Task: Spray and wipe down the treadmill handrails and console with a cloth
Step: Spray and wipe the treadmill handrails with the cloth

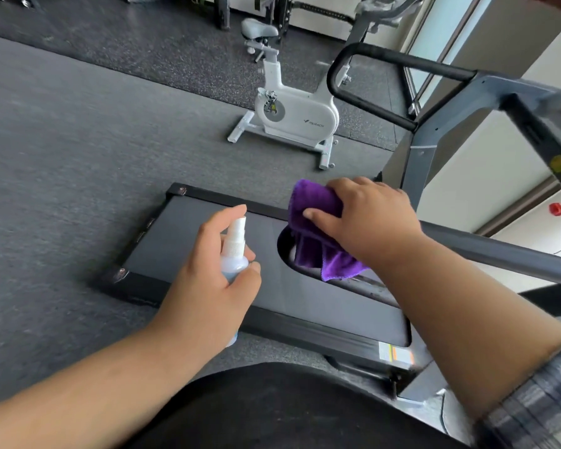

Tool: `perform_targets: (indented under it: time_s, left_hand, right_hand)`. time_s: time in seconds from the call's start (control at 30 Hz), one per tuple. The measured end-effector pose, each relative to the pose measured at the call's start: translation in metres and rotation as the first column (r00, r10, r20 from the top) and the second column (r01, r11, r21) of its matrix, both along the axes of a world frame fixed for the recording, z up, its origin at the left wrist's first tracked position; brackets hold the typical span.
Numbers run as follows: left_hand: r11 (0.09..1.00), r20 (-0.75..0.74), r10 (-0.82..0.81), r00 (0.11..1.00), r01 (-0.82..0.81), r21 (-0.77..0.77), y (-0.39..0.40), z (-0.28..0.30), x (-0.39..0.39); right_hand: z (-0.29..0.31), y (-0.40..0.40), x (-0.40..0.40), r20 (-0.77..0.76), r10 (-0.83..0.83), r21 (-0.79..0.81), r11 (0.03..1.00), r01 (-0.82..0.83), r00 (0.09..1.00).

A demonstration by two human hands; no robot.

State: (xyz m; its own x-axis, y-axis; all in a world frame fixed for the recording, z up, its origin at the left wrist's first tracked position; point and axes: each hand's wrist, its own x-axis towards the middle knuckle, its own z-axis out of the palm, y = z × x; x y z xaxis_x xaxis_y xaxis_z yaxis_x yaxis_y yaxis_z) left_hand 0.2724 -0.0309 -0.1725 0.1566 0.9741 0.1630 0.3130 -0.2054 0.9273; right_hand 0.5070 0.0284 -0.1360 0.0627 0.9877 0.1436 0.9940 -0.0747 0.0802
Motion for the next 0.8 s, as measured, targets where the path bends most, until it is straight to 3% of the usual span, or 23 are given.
perform_targets:
  time_s: [0.1,0.23,0.33,0.43,0.5,0.6,0.7,0.8]
  left_hand:
    - [1.0,0.002,0.004,1.0,-0.004,-0.005,-0.007,-0.005,-0.01]
    - [1.0,0.012,0.006,1.0,-0.006,-0.013,-0.011,-0.007,-0.016]
    - [1.0,-0.003,0.007,1.0,-0.007,0.003,-0.012,-0.005,-0.016]
    - [1.0,-0.026,0.006,1.0,-0.006,0.015,-0.015,-0.002,-0.02]
    - [1.0,-0.038,0.009,0.999,-0.008,0.013,-0.018,0.001,-0.026]
    - [1.0,-0.048,-0.006,0.999,0.005,-0.013,-0.019,0.008,-0.028]
    - [0.998,-0.055,-0.056,0.997,0.054,-0.038,-0.018,0.01,-0.023]
    - [0.996,-0.07,-0.093,0.993,0.092,-0.018,-0.017,0.013,-0.018]
  right_hand:
    - [-0.003,0.003,-0.021,0.092,-0.038,0.028,0.999,0.036,0.995]
    - [-0.009,0.013,-0.053,0.311,0.069,-0.106,0.994,-0.037,0.948]
    - [-0.027,0.017,-0.082,0.504,0.222,-0.224,0.967,-0.122,0.834]
    - [-0.051,0.009,-0.093,0.587,0.371,-0.375,0.912,-0.165,0.719]
    - [-0.051,0.004,-0.09,0.559,0.406,-0.373,0.902,-0.218,0.723]
    - [-0.032,0.001,-0.074,0.376,0.344,-0.262,0.93,-0.257,0.86]
    - [-0.011,-0.004,-0.047,0.187,0.185,-0.125,0.979,-0.163,0.965]
    - [0.005,-0.017,-0.006,-0.012,0.018,-0.093,0.995,-0.019,1.0]
